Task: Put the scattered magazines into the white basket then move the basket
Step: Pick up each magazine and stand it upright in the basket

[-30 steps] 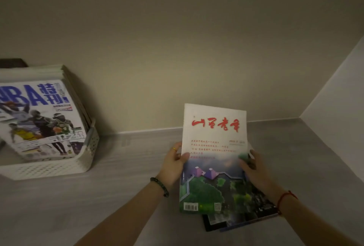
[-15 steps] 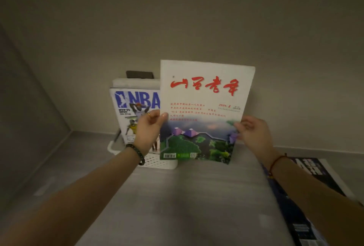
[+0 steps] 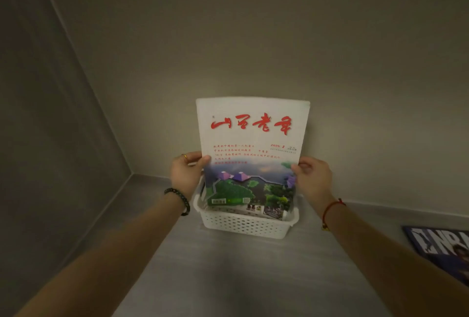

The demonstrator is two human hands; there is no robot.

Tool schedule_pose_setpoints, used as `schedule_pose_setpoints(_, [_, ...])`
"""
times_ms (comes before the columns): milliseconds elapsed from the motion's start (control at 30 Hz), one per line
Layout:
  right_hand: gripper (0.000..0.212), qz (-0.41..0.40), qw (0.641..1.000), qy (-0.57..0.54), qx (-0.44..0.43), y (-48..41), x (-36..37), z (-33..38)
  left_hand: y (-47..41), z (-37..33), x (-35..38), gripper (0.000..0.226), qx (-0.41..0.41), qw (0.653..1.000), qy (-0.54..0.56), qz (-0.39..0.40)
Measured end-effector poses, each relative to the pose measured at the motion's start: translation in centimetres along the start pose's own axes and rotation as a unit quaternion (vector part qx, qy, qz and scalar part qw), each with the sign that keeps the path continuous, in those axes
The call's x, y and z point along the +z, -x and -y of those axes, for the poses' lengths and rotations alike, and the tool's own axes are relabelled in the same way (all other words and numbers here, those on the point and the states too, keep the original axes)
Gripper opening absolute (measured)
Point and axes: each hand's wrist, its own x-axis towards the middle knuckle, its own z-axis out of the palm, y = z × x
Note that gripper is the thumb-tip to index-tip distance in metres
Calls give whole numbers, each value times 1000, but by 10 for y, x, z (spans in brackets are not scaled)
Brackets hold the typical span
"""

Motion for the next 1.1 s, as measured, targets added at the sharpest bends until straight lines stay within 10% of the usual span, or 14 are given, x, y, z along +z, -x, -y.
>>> schedule_pose_setpoints(667, [20,-38,993,38,104,-7,20,-53,-27,57,17,21,-36,997,-52,-36])
schedule_pose_setpoints(1100, [11,8,995,40,96,23,-130,-90,77,43,94,15,5,994,-18,108])
